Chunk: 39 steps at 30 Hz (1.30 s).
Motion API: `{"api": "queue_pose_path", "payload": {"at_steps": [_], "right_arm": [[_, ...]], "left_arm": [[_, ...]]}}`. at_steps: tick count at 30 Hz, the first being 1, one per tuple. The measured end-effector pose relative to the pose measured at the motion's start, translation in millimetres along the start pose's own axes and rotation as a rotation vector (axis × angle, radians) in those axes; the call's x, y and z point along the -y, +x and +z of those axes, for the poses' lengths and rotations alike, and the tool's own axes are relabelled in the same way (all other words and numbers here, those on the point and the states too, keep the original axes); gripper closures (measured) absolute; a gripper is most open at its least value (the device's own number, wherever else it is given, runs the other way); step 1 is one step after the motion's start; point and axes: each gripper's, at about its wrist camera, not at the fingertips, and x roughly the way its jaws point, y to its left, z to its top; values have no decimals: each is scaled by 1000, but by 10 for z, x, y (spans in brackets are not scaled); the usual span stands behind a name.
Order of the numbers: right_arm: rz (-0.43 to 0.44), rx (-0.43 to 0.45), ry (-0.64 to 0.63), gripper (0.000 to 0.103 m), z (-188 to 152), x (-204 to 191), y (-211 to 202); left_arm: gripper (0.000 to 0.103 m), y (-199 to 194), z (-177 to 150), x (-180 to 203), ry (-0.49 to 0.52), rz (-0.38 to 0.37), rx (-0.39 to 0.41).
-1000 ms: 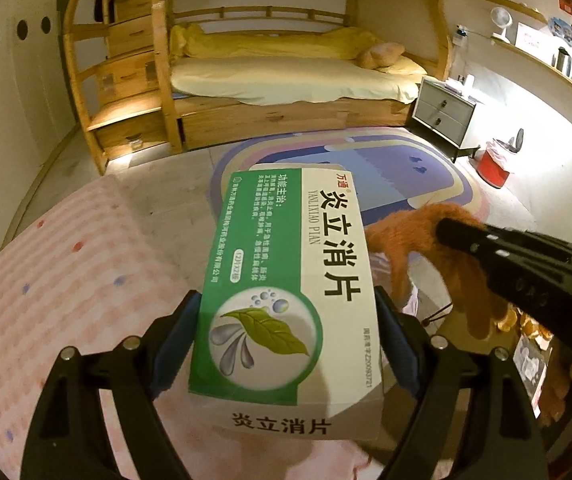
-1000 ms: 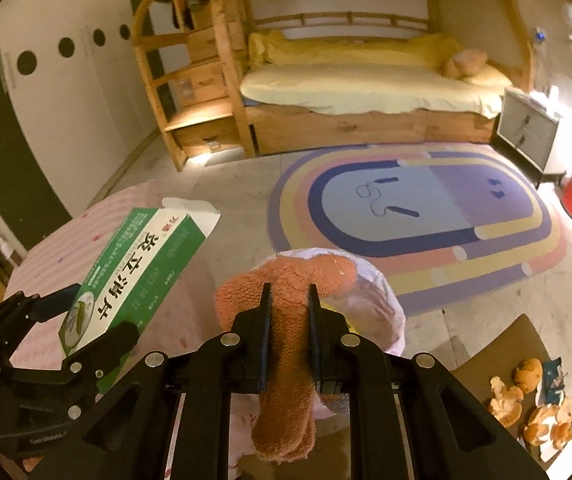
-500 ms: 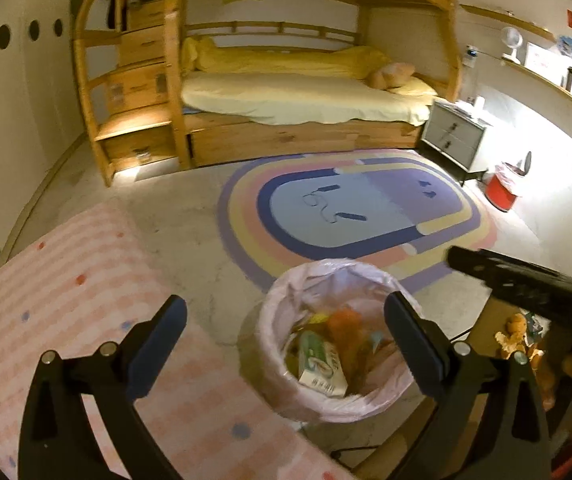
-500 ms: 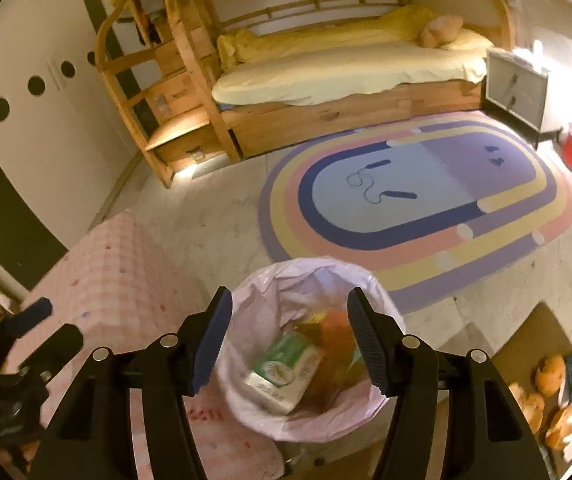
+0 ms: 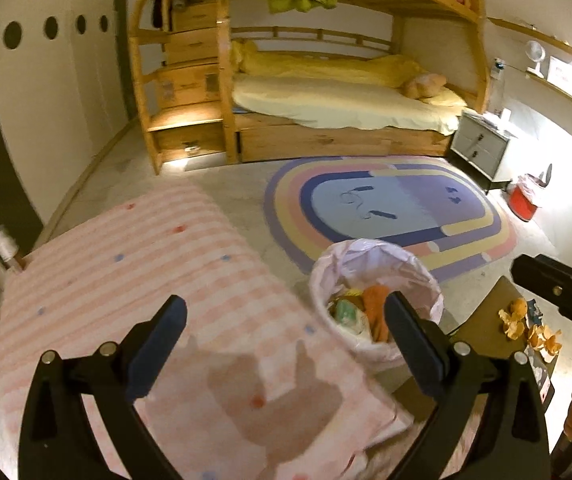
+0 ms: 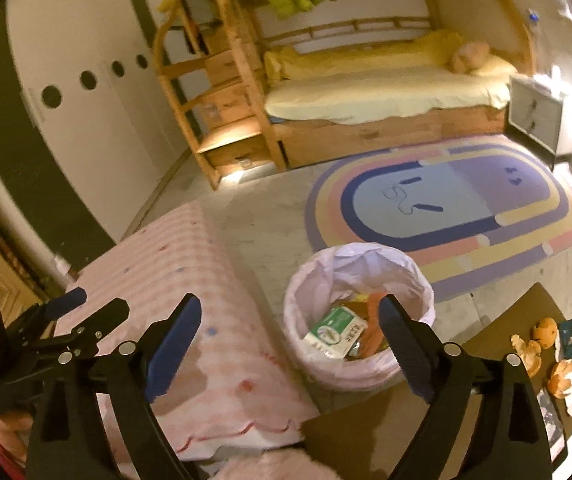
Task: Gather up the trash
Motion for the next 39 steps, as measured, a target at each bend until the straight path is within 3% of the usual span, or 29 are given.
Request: {"api": "queue_pose_path", "payload": {"at_steps": [14,24,30,39], "right_arm": [[62,-10,-245,8,-314,-1052,-675],[136,20,-378,8,-479,-1543,-1110],[165,-17,-436,8,-635,-1718,-1093],[180,-19,-442,8,-652,-1785,-1082]], "left_arm": [[7,-1223,-536,-667,-170,214,-28],[7,-1839,-1041,-1010,-229,370,-44],[7,-2031,-1263,-1189,-288,420,-64],[7,-2114,-1296,-1237,-307,427,-49]]}}
